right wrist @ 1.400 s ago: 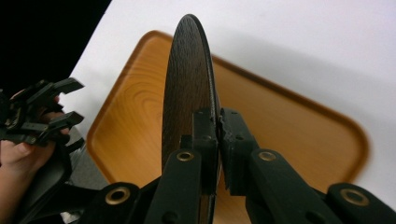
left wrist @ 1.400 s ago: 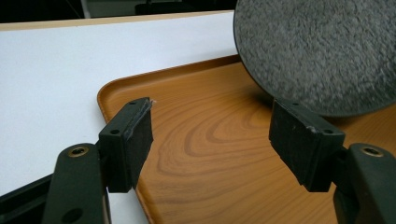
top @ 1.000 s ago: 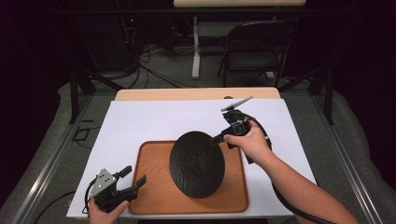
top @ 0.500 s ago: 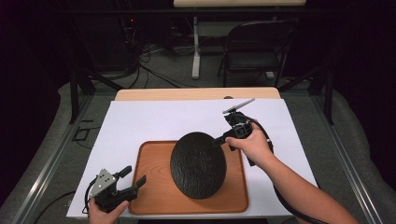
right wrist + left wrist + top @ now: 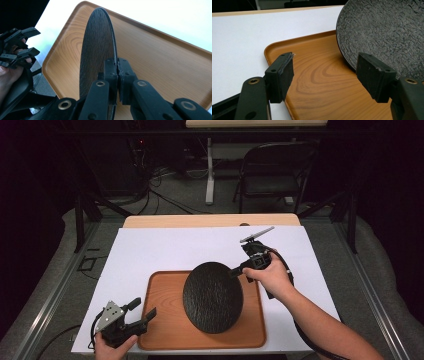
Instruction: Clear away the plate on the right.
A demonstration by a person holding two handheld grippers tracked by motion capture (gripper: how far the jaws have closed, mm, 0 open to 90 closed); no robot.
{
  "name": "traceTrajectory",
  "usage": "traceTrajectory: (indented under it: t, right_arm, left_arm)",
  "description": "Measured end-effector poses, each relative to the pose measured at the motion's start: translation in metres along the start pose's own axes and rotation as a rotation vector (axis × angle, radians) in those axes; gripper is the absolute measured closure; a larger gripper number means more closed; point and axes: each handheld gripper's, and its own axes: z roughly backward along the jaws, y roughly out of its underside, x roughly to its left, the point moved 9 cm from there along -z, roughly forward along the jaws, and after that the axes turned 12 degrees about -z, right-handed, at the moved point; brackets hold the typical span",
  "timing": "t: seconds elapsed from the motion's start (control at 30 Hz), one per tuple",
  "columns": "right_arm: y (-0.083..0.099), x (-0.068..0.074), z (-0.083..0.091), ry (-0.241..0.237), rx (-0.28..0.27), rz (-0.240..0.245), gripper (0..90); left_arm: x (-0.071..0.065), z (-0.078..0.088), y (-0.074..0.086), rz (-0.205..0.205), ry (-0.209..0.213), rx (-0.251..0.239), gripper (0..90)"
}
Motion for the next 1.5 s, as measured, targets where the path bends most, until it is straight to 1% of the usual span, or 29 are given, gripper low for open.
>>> traceTrajectory:
  t: [0.03, 0.1, 0.17, 0.2, 0.37, 0.4, 0.43, 0.47, 0.57, 0.6, 0.77, 0.8, 0.87, 0.93, 1.17, 1.2, 1.37, 1.43, 1.47, 1.5]
  right_arm:
    - [0.000, 0.000, 0.000, -0.001, -0.005, 0.002, 87.1]
    - [0.001, 0.001, 0.000, 0.000, -0.002, -0.014, 87.2]
    - [0.000, 0.000, 0.000, 0.000, -0.004, -0.006, 87.2]
    - [0.001, 0.000, 0.000, 0.000, -0.004, -0.013, 87.3]
    - [0.002, -0.003, 0.000, 0.002, 0.000, -0.016, 87.3]
    - [0.002, -0.003, 0.000, 0.002, 0.000, -0.024, 87.3]
    - [0.002, -0.003, 0.000, 0.002, 0.000, -0.024, 87.3]
    - [0.002, -0.004, 0.000, 0.002, -0.003, -0.013, 87.3]
    - [0.003, -0.006, 0.000, 0.003, 0.000, -0.017, 87.3]
    - [0.004, -0.007, 0.000, 0.002, 0.002, -0.029, 87.3]
    - [0.006, -0.010, 0.000, -0.001, 0.004, -0.039, 87.2]
    - [0.006, -0.011, 0.000, -0.002, 0.001, -0.034, 87.2]
    - [0.007, -0.013, 0.000, -0.001, 0.004, -0.047, 87.1]
    - [0.008, -0.015, 0.000, 0.000, 0.002, -0.043, 86.9]
    - [0.012, -0.022, 0.000, 0.005, 0.007, -0.068, 86.3]
    - [0.013, -0.023, 0.000, 0.005, 0.007, -0.059, 86.2]
    - [0.016, -0.029, -0.002, 0.008, 0.010, -0.075, 85.7]
    - [0.017, -0.033, -0.002, 0.015, 0.017, -0.075, 85.3]
    - [0.019, -0.035, -0.003, 0.016, 0.019, -0.096, 85.1]
    - [0.019, -0.036, -0.004, 0.018, 0.019, -0.102, 85.0]
  left_arm:
    - [0.000, 0.000, 0.000, 0.000, 0.000, 0.000, 30.6]
    - [0.000, 0.000, 0.000, 0.000, 0.000, 0.000, 30.7]
    - [0.000, 0.000, 0.000, -0.001, 0.000, 0.000, 30.6]
    - [0.000, 0.000, 0.000, 0.000, 0.000, -0.001, 30.6]
    - [0.000, 0.000, 0.000, -0.001, 0.000, 0.000, 30.6]
    - [0.000, 0.000, 0.000, -0.001, 0.000, 0.000, 30.6]
    - [0.000, 0.000, 0.000, -0.001, 0.000, 0.000, 30.6]
    - [0.000, 0.000, 0.000, -0.001, 0.000, 0.000, 30.7]
    - [0.000, 0.000, 0.000, -0.001, 0.000, 0.000, 30.6]
    - [0.000, 0.000, 0.000, -0.001, 0.000, 0.001, 30.7]
    - [0.000, 0.000, 0.000, -0.001, 0.001, 0.001, 30.6]
    - [0.000, 0.000, 0.000, -0.001, 0.001, 0.001, 30.6]
    - [0.000, 0.000, 0.000, -0.002, 0.001, 0.002, 30.6]
    - [0.000, 0.000, 0.000, -0.002, 0.001, 0.002, 30.6]
    - [0.000, 0.000, 0.000, -0.001, 0.002, 0.003, 30.6]
    - [0.000, 0.000, 0.000, -0.001, 0.002, 0.003, 30.6]
    - [0.000, -0.001, 0.000, -0.001, 0.002, 0.003, 30.6]
    - [0.000, -0.001, 0.000, -0.002, 0.002, 0.005, 30.7]
    - [0.000, -0.001, 0.000, -0.001, 0.002, 0.004, 30.6]
    - [0.000, -0.001, 0.000, -0.001, 0.002, 0.004, 30.6]
